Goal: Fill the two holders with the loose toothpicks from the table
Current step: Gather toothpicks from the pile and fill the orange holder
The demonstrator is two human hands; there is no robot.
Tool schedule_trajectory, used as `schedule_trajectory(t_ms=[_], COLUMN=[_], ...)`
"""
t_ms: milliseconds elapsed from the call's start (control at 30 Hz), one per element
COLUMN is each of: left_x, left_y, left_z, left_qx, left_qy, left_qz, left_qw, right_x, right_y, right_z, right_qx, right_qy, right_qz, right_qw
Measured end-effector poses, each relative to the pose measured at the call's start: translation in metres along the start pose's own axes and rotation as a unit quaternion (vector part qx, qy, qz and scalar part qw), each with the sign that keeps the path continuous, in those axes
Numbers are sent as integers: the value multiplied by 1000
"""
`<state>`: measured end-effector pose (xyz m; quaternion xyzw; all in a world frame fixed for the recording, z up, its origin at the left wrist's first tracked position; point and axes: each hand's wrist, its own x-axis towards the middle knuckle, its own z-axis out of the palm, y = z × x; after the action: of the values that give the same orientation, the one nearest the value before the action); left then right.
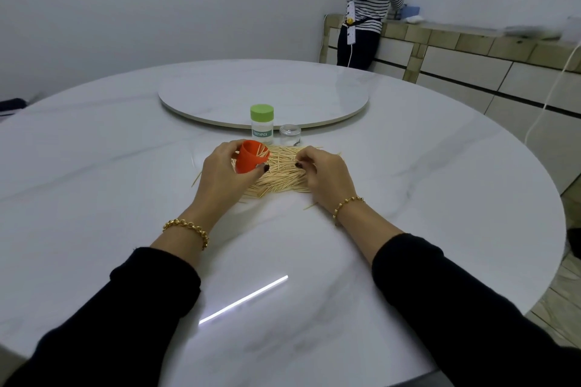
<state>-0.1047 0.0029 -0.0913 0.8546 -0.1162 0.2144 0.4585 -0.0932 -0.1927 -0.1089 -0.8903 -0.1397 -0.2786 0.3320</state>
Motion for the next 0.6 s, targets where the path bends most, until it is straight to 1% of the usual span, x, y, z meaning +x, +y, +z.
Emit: schedule_trajectory(t_ms=[133,300,367,433,600], left_x=[0,-1,-1,-2,-2], left_y=[1,0,0,0,1], left_z=[1,3,4,4,5], left_qx=[2,14,18,24,34], left_qy=[-4,-11,-15,-17,-20], left_qz=[0,5,7,16,27], left_qw=[1000,1000,1000,999,999], right_x=[0,4,8,12,19], right_y=[-1,-9,-15,-24,-38], right_z=[-1,1,2,4,5], right_qx=[35,141,207,287,415], right_qy=[36,99,136,157,149], right_qz=[16,71,113,155,207], right_qw=[999,983,962,932,873])
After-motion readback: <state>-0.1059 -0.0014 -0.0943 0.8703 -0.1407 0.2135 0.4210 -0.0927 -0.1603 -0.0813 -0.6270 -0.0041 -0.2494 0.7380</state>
